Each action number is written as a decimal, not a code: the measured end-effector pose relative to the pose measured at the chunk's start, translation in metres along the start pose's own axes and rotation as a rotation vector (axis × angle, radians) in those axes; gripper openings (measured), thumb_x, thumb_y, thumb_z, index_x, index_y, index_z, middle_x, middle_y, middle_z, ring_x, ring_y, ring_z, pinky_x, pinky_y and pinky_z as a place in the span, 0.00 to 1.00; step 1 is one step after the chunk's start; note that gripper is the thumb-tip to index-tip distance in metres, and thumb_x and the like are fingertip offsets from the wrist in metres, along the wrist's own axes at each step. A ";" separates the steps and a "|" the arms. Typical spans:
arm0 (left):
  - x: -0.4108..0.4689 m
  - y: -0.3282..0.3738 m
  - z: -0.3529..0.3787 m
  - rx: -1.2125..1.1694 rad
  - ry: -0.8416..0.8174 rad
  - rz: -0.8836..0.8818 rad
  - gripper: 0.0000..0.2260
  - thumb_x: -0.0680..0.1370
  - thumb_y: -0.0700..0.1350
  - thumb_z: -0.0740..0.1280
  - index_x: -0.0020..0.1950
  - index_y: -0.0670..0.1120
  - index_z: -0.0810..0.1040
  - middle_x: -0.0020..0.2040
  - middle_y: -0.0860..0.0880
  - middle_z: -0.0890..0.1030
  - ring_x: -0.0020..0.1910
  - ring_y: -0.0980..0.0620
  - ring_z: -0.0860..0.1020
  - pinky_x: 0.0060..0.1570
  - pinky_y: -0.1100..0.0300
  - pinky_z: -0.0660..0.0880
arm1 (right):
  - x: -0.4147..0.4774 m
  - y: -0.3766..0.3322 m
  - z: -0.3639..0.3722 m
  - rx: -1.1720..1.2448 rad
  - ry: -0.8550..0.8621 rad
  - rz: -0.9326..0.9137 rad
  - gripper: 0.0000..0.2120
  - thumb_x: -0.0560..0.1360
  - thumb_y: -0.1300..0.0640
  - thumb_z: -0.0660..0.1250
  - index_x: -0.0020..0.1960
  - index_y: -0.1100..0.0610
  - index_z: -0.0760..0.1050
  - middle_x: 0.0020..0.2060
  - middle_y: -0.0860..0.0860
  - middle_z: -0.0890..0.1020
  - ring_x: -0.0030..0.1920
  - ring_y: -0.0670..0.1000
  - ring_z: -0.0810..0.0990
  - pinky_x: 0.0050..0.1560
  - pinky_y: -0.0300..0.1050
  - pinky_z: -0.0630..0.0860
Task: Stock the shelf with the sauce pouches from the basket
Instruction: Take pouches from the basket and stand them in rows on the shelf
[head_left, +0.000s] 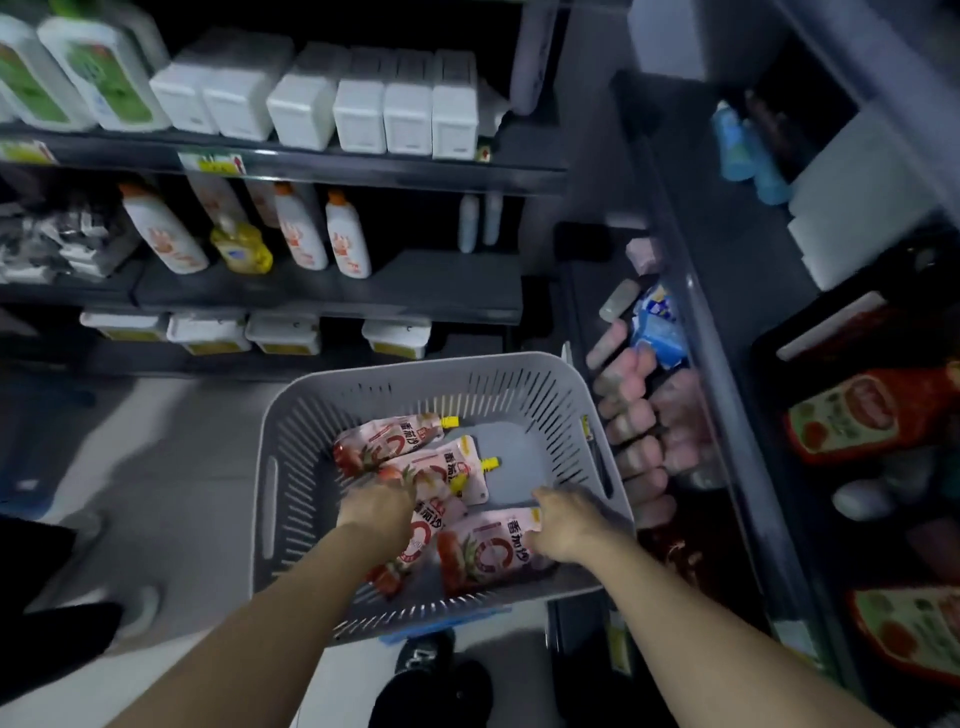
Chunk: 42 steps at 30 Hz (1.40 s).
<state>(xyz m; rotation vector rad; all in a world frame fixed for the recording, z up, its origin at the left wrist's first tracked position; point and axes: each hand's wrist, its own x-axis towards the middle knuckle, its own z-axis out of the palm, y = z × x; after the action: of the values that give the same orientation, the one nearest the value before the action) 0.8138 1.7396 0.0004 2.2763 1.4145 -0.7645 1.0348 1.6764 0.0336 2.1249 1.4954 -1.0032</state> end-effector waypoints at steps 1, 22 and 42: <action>0.005 0.000 0.006 -0.054 -0.030 -0.015 0.22 0.77 0.46 0.65 0.70 0.49 0.67 0.61 0.45 0.76 0.58 0.44 0.77 0.52 0.50 0.78 | 0.008 0.000 0.005 0.021 -0.036 0.006 0.21 0.75 0.52 0.68 0.65 0.56 0.68 0.64 0.56 0.75 0.63 0.58 0.74 0.59 0.48 0.72; 0.015 -0.027 0.020 -0.945 -0.063 -0.404 0.15 0.73 0.39 0.72 0.58 0.43 0.78 0.54 0.43 0.82 0.50 0.46 0.79 0.48 0.55 0.76 | 0.039 -0.018 0.010 0.766 0.089 0.203 0.11 0.64 0.64 0.77 0.34 0.53 0.76 0.36 0.51 0.83 0.40 0.53 0.83 0.42 0.46 0.81; -0.065 -0.020 -0.049 -1.393 0.270 -0.164 0.06 0.76 0.36 0.67 0.48 0.47 0.79 0.43 0.49 0.83 0.44 0.48 0.82 0.47 0.50 0.80 | -0.047 -0.053 -0.005 1.089 0.574 -0.102 0.15 0.71 0.59 0.74 0.31 0.44 0.76 0.34 0.46 0.83 0.38 0.52 0.83 0.43 0.56 0.81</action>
<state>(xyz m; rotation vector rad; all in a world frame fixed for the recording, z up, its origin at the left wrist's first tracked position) 0.7858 1.7298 0.0788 1.1547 1.4873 0.4737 0.9791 1.6684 0.0772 3.3366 1.4388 -1.5763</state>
